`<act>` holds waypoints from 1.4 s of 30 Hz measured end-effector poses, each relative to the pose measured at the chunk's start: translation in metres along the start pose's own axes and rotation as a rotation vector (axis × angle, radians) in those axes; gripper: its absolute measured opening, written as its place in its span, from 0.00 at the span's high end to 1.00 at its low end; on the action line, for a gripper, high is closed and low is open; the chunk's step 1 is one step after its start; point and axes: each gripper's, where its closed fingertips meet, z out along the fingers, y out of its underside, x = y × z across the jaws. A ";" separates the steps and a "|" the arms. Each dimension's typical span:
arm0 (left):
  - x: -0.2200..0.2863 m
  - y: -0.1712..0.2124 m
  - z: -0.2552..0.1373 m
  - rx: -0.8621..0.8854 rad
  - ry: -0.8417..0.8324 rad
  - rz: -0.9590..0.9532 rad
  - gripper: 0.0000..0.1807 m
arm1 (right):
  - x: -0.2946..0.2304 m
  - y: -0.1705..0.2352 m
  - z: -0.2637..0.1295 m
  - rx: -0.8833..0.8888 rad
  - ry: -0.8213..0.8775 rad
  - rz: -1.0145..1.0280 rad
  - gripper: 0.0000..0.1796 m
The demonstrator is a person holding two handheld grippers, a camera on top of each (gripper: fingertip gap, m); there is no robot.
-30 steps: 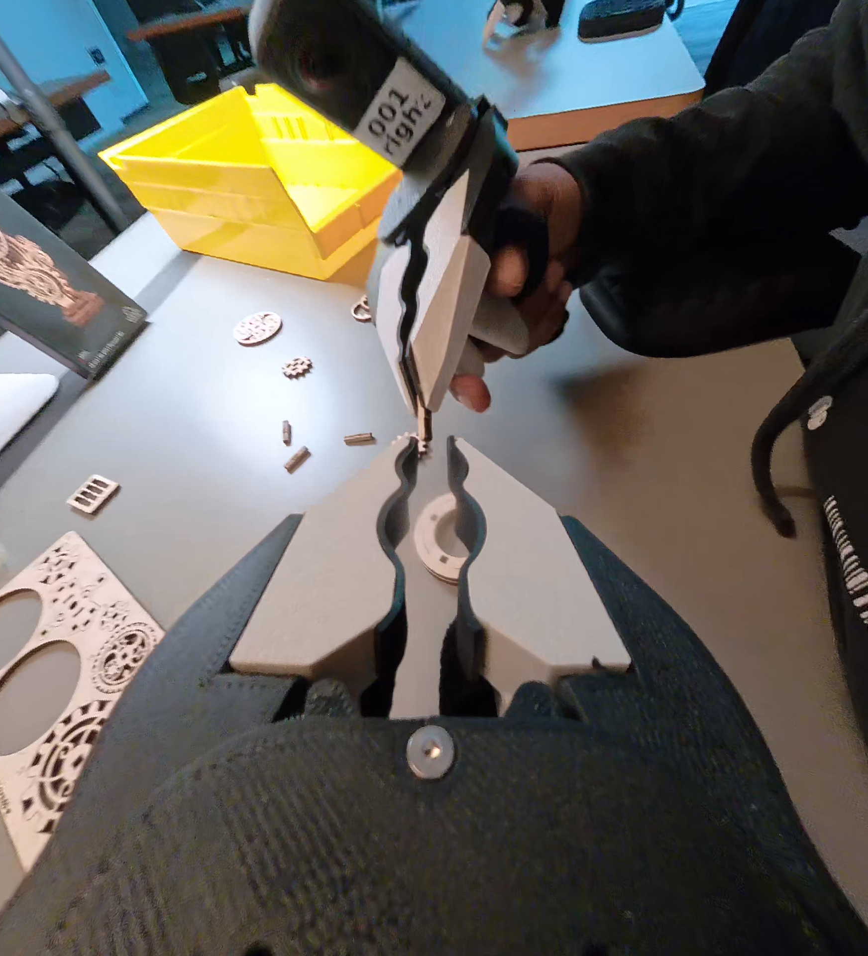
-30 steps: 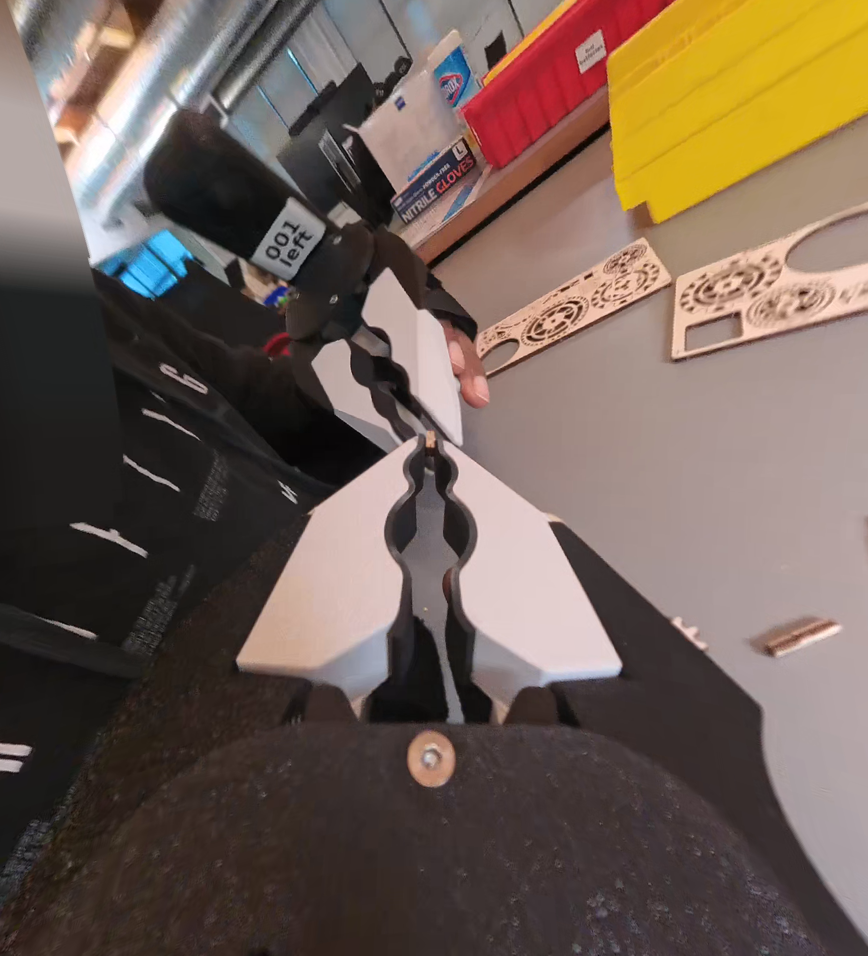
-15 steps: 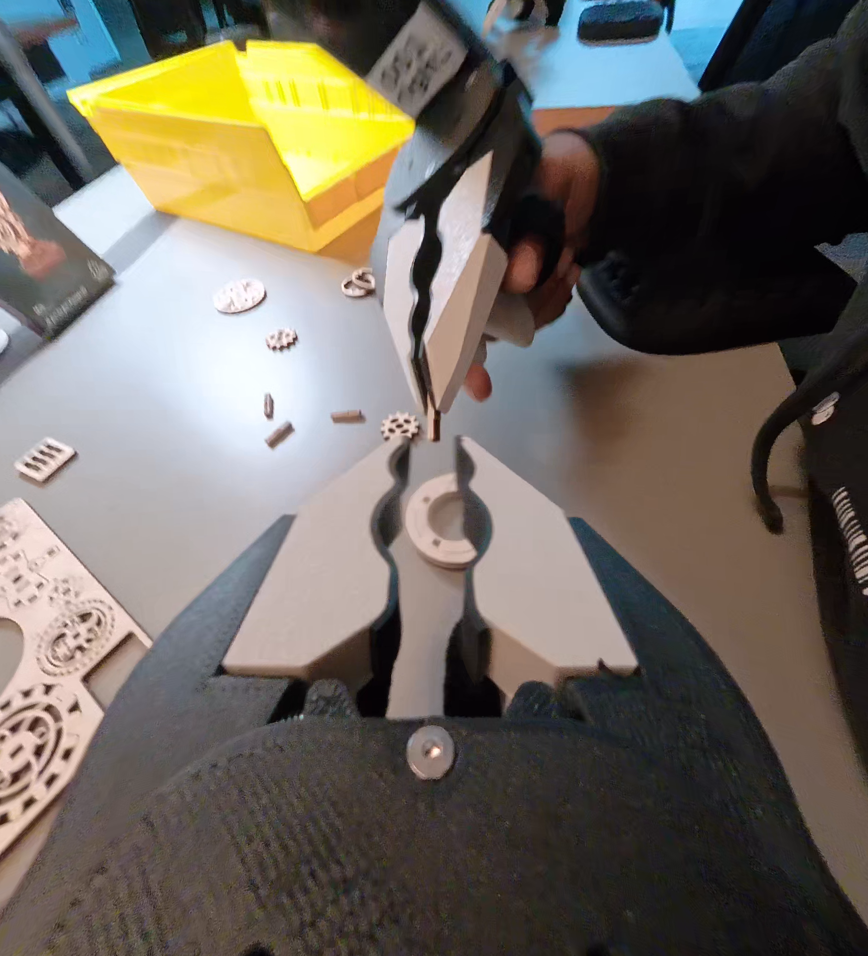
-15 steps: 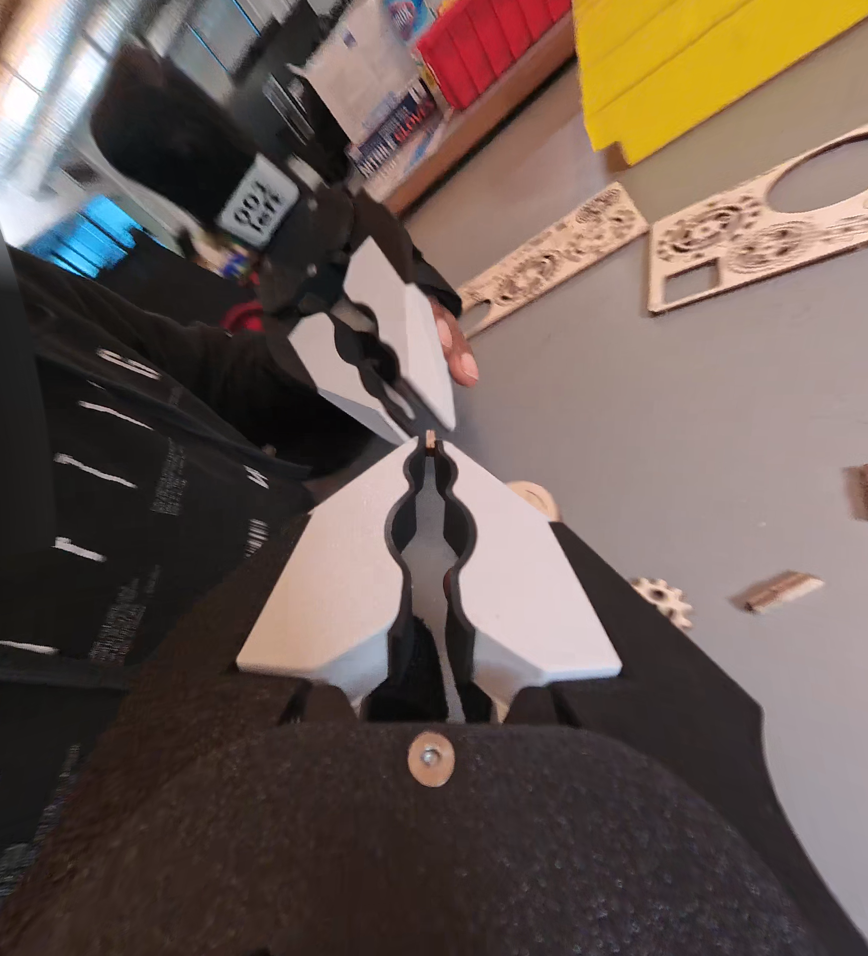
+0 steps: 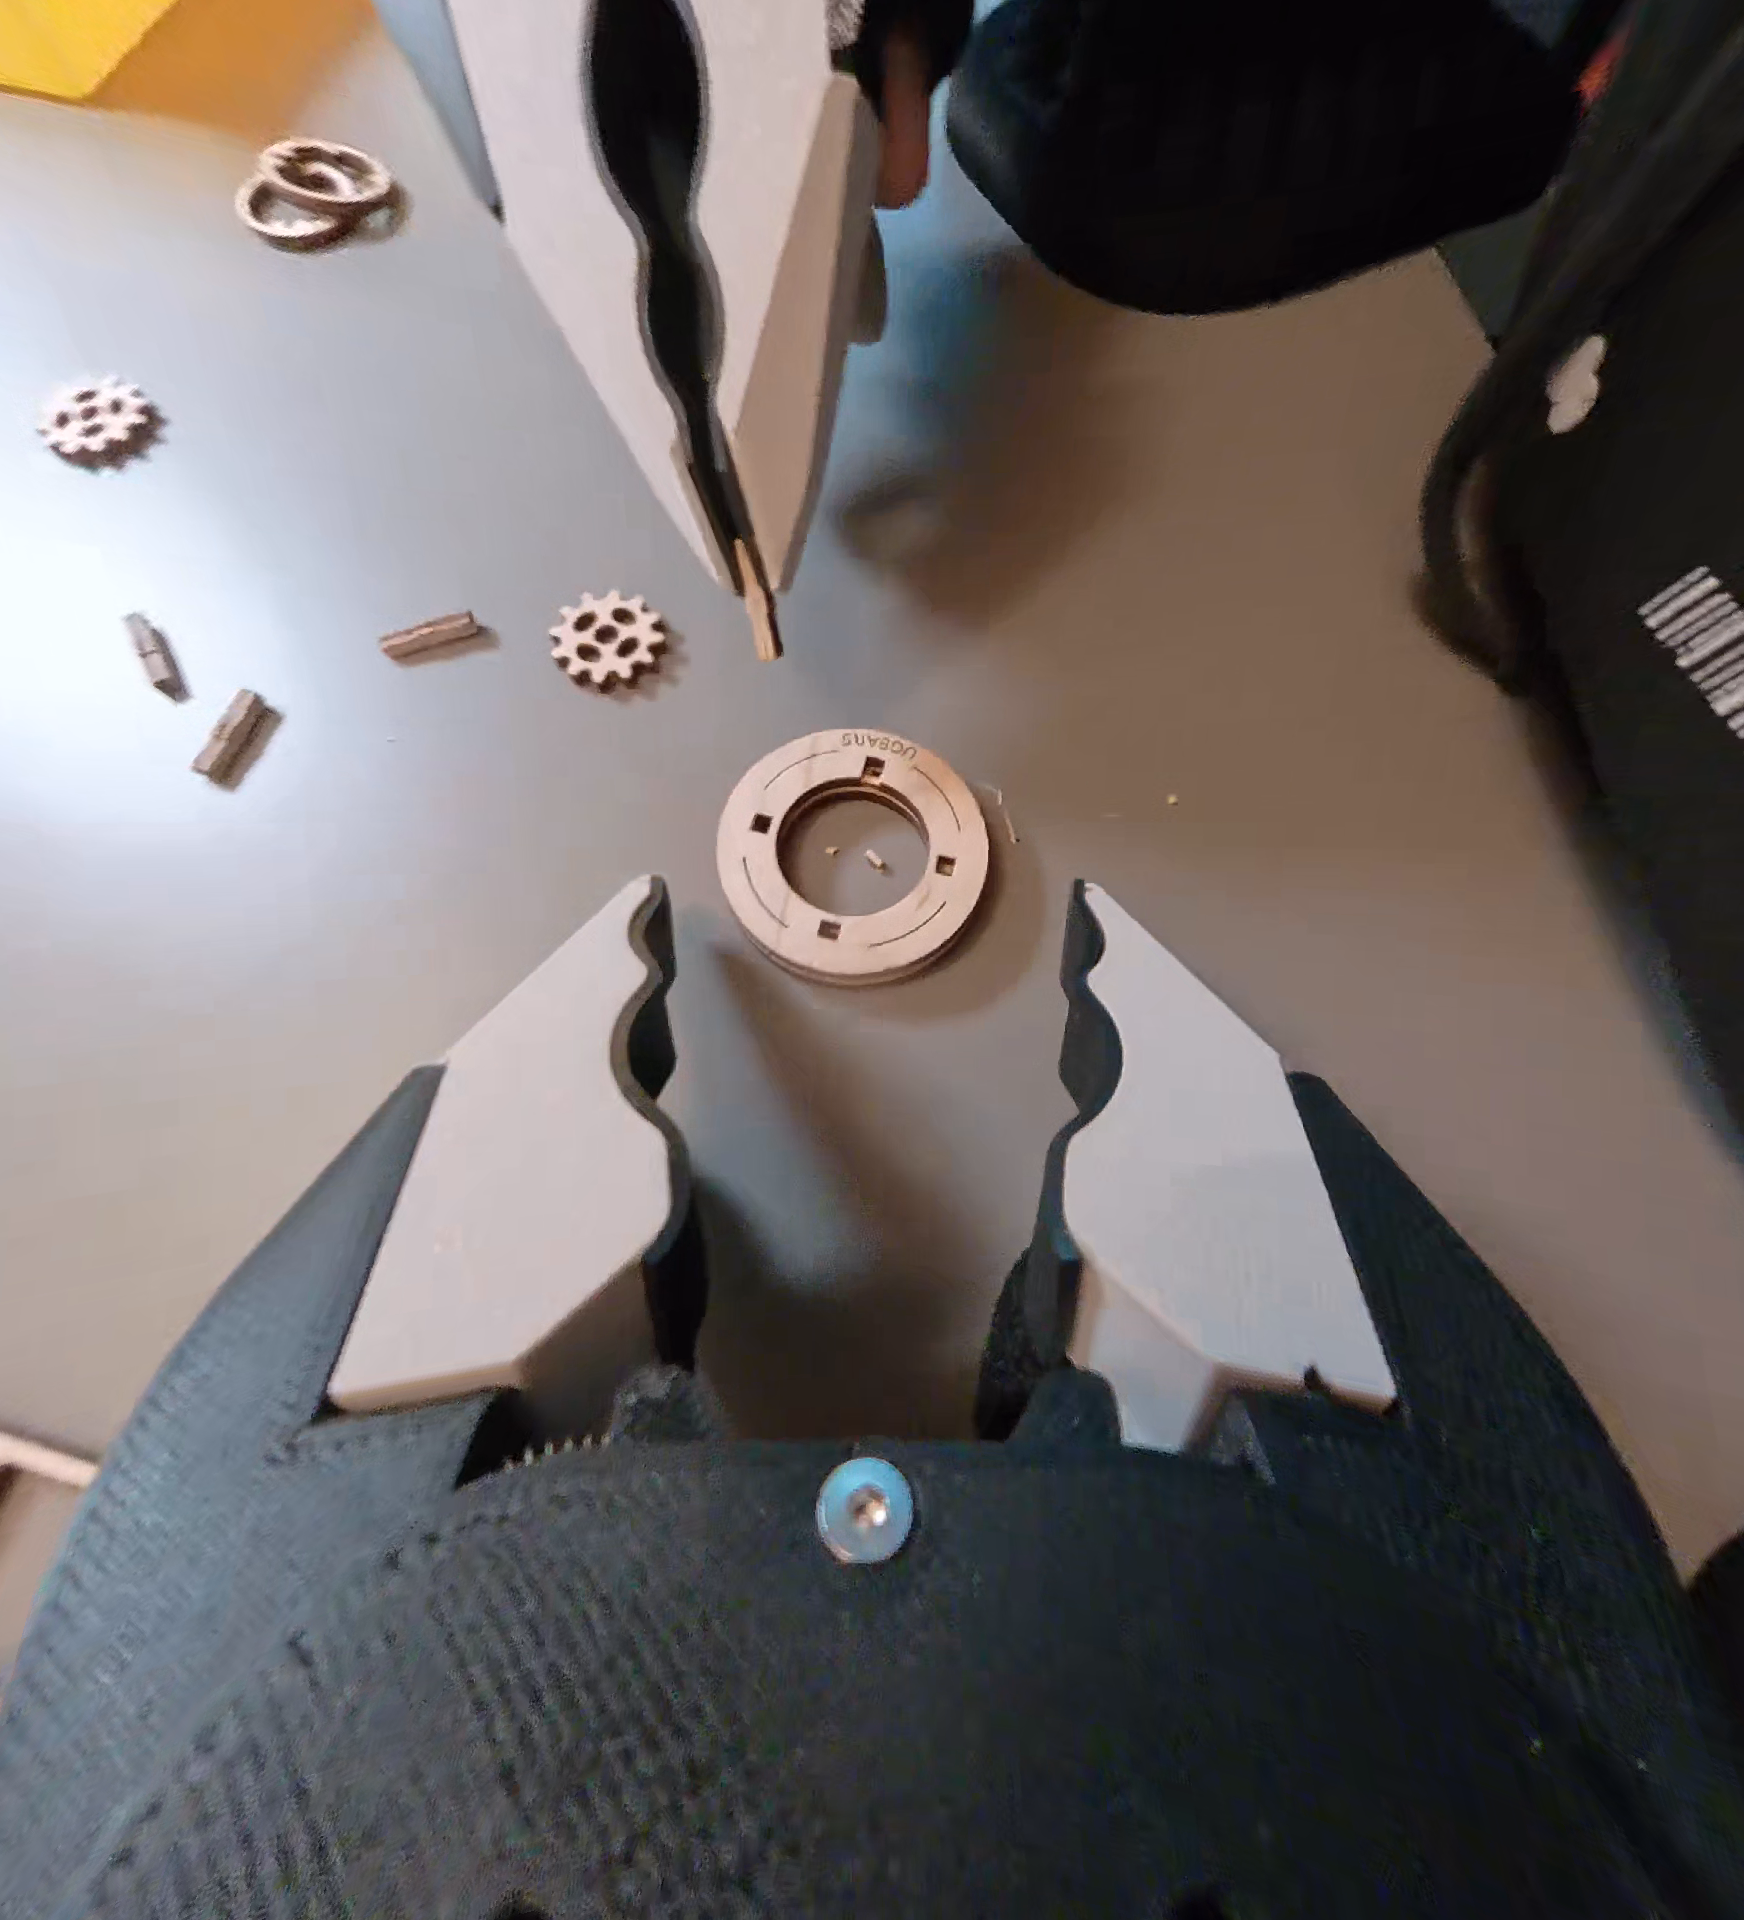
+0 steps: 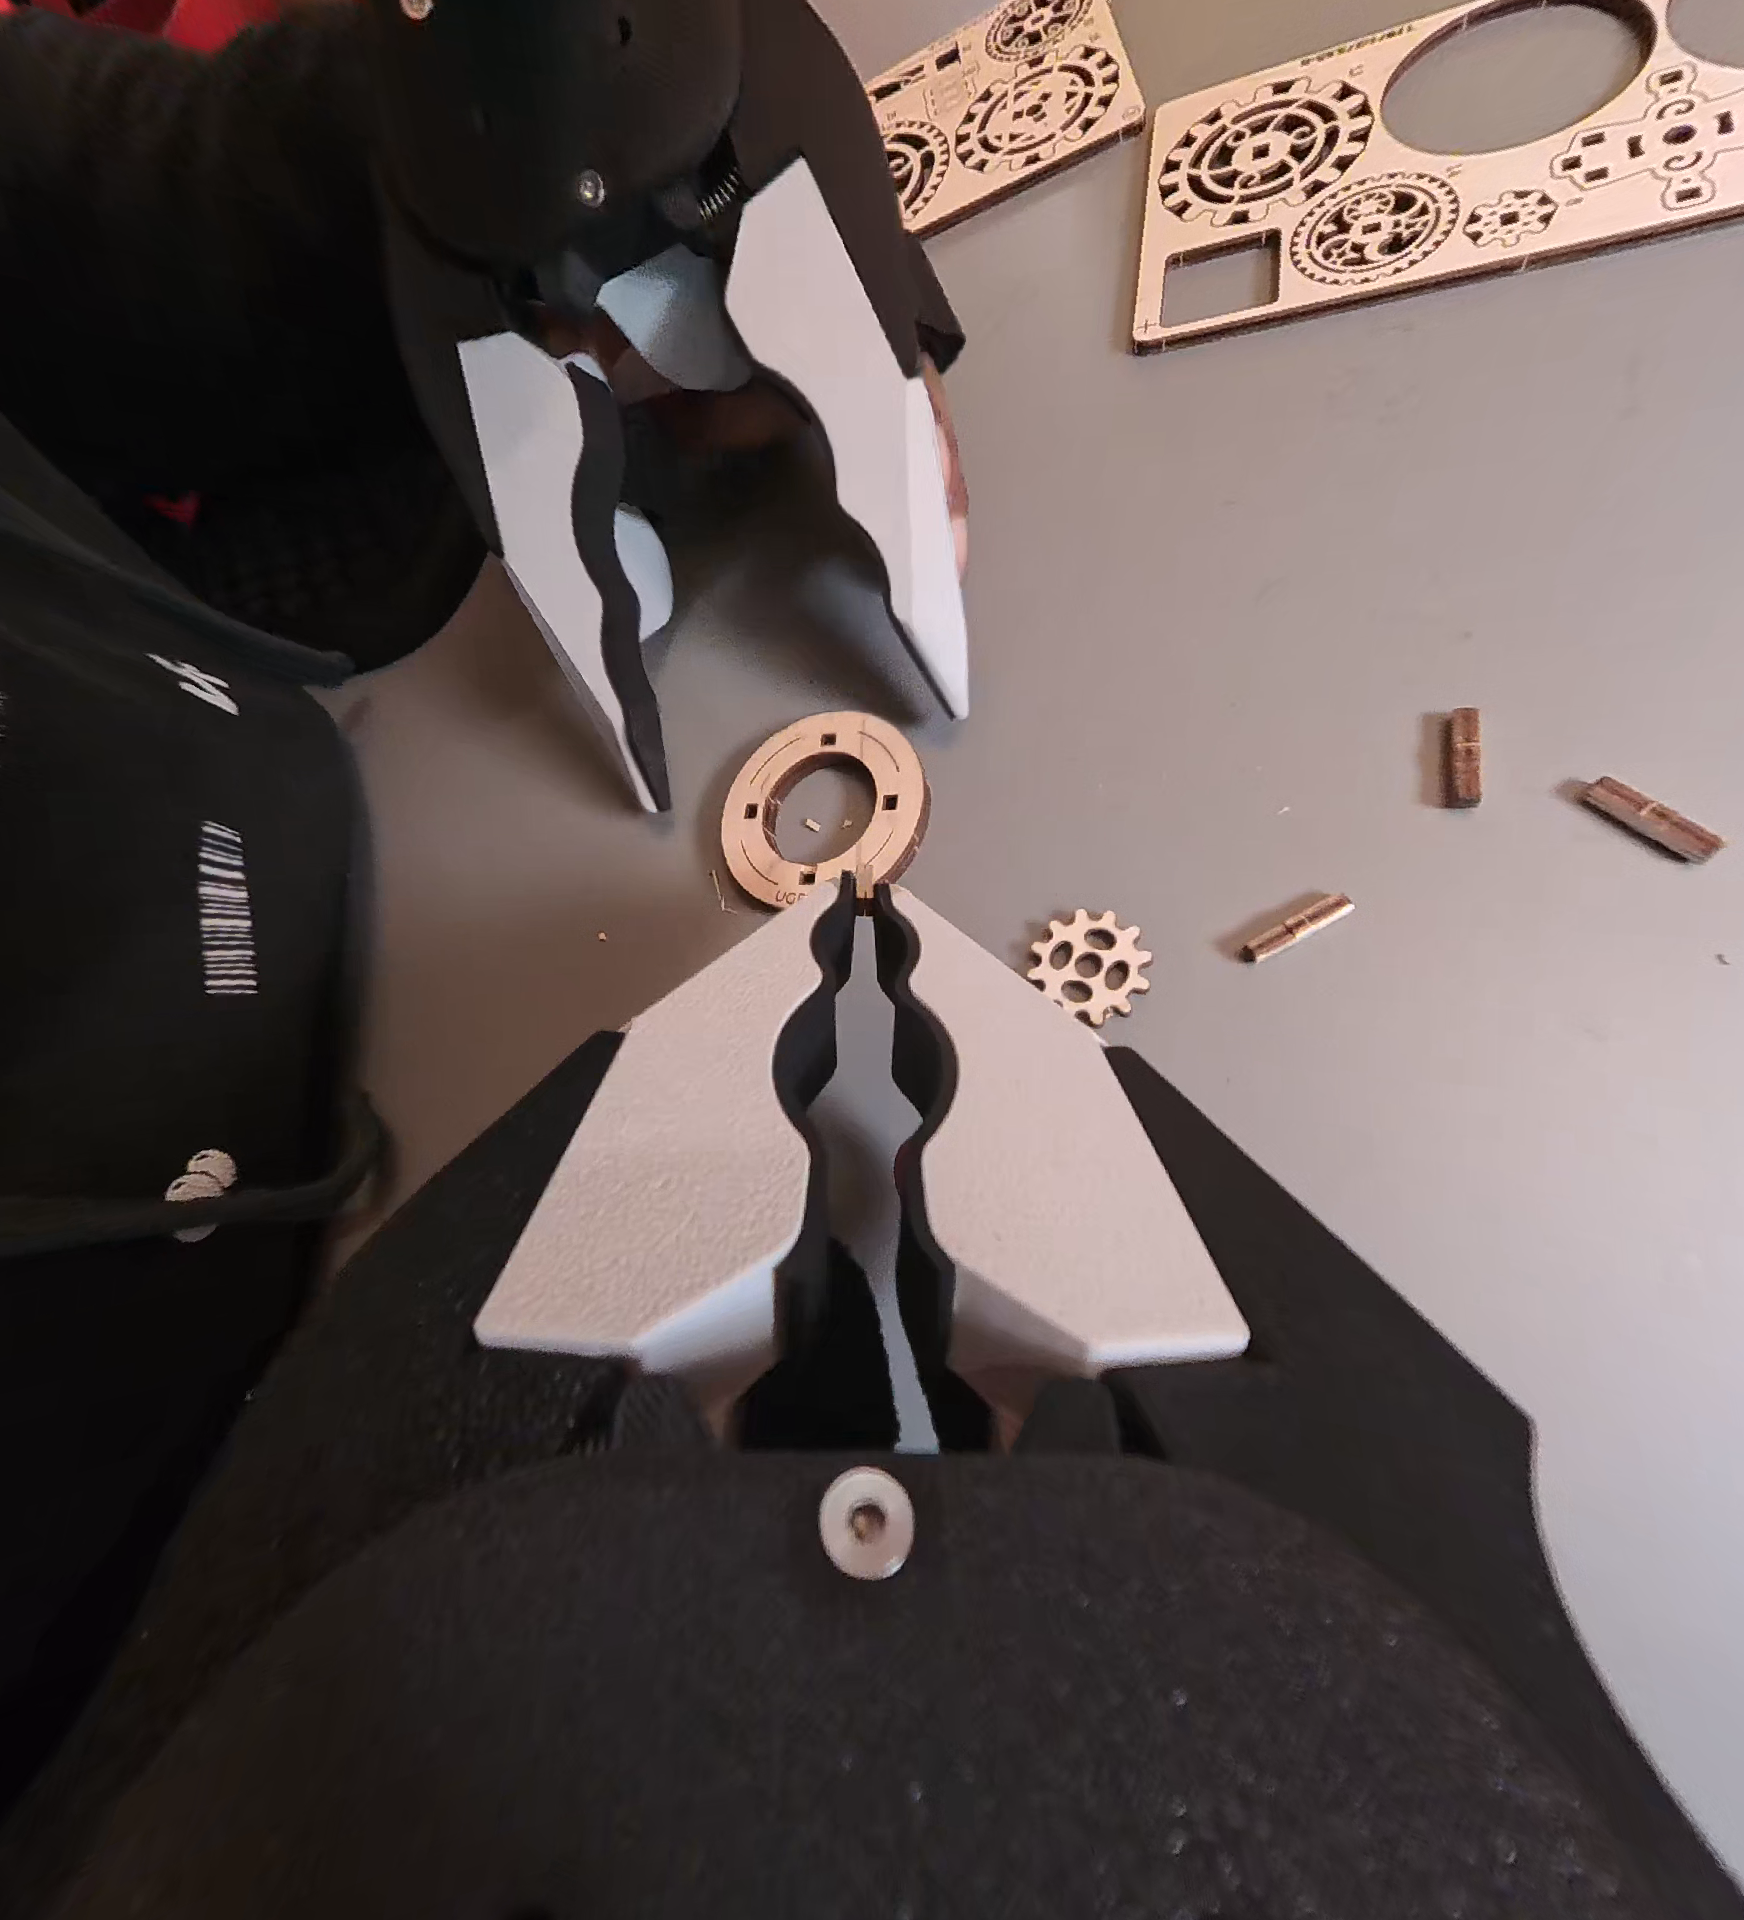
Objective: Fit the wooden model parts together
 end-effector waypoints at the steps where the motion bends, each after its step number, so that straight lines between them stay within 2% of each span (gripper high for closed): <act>1: 0.000 0.002 0.001 -0.017 0.017 0.008 0.59 | 0.000 0.000 -0.001 0.004 -0.008 0.003 1.00; 5: -0.001 0.002 0.001 -0.019 0.056 0.031 0.62 | -0.001 0.001 -0.002 0.020 -0.041 0.018 1.00; 15: 0.001 0.003 0.004 -0.034 -0.011 0.065 0.71 | -0.004 0.000 0.000 0.016 -0.066 0.025 0.99; 28: -0.003 0.002 0.005 -0.054 -0.142 -0.041 0.73 | -0.005 0.000 0.005 -0.014 -0.045 0.008 1.00; 42: -0.002 0.003 0.005 -0.071 -0.249 -0.144 0.73 | -0.001 -0.015 0.032 -0.264 0.049 -0.236 1.00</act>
